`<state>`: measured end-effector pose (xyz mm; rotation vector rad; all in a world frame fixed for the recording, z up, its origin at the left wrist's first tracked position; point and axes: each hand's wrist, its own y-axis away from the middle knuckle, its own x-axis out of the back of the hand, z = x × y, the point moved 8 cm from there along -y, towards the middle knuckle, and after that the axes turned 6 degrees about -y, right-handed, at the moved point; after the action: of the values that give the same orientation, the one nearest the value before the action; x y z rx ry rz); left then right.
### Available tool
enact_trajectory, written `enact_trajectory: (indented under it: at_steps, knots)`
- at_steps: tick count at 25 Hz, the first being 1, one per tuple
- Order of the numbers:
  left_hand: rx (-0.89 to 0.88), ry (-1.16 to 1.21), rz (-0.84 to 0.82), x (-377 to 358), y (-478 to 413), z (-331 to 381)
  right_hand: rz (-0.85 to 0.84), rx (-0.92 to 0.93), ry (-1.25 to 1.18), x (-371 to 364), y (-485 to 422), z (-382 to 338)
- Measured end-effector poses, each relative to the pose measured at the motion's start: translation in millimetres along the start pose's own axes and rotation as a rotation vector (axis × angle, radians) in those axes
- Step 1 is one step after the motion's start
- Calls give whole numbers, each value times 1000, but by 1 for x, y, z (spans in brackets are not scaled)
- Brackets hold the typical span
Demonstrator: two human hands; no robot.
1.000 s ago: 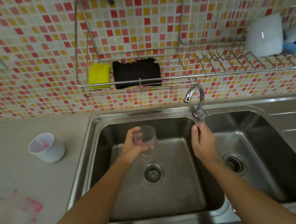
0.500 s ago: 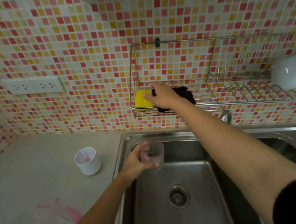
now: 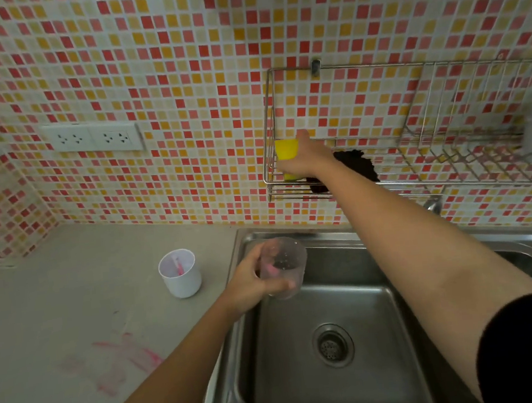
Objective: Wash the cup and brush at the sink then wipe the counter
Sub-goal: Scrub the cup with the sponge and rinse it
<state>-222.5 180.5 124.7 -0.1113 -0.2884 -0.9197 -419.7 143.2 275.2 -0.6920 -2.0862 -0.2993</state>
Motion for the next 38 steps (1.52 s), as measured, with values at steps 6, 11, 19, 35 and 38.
enact_trajectory:
  at_steps: [6,11,19,35,38]
  knots:
    - [-65,-70,15,-20,-7,13,166,382,-235,60,97,10]
    - [-211,-263,96,-45,-20,34,-14,723,95,31,190,62]
    - [-325,-273,172,-83,-31,53,-80,998,736,-9,188,111]
    - [-378,-442,-82,-88,-44,43,-102,1457,899,-18,164,128]
    - [-344,-627,-165,-87,-54,47,-141,1473,903,-15,163,123]
